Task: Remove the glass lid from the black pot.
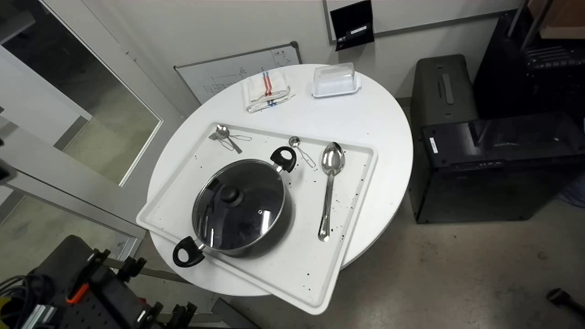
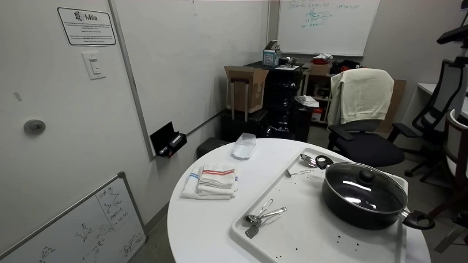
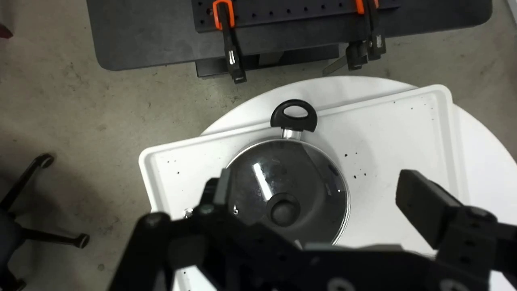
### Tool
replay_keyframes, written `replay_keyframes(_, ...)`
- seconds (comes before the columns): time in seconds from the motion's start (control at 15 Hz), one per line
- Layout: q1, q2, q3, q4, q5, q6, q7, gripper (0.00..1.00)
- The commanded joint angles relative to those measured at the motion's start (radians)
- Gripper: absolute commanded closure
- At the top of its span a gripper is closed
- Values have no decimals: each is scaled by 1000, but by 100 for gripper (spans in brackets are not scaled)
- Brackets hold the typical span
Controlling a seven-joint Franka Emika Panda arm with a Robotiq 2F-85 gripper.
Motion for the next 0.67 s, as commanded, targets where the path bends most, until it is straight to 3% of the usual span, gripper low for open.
replay_keyframes(0.0, 11, 52, -4, -54, -22, 158, -23, 0)
replay_keyframes(0.6, 24, 249, -9, -139, -11, 576, -84, 0)
